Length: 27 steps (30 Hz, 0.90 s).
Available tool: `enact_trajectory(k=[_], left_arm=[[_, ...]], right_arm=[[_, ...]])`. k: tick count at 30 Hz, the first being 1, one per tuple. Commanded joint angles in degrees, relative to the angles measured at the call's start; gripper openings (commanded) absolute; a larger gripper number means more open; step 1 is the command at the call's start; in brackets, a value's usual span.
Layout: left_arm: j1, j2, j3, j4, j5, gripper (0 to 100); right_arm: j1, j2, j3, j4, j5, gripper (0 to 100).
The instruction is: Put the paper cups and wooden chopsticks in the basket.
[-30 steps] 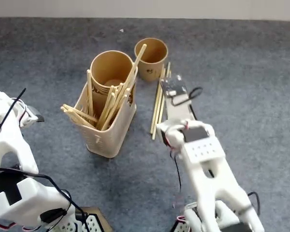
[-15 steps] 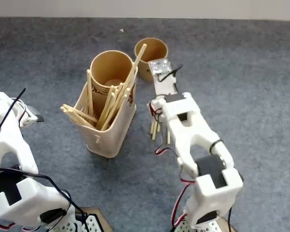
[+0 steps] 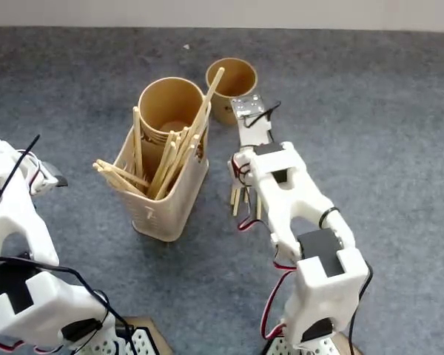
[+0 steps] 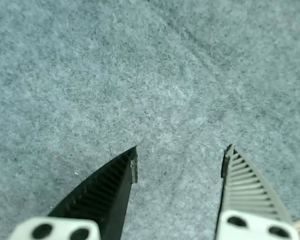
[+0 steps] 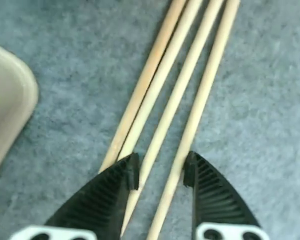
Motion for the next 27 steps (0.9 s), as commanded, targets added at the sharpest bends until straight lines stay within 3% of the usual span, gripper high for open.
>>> enact_trajectory(k=[1,5,8,16,22,27], left_arm=[[1.1,-1.01,-0.22,-0.44,0.35,29],[1.1,-1.01,-0.22,-0.35,0.35,29],[1.01,-1.01,-0.22,-0.35,0.35,29],[1.01,-1.01,-0.22,-0.26,0.35,29],[1.01,-1.01,-0.22,-0.44,0.35,29],[1.01,-1.01,-0.22,-0.62,0.35,29]], right_arm=[[1.36,-0.31,-1.71,0.4,-0.18,15.9],[1.36,-0.22,-1.71,0.4,-0.18,15.3],[1.63,-0.13,-1.63,0.48,-0.18,0.9],[3.56,-1.63,-1.71,5.76,-0.53,0.5],[7.34,-25.1,-1.1,6.55,-3.34,0.5],[5.67,-47.6,0.22,8.4,-3.34,0.5]])
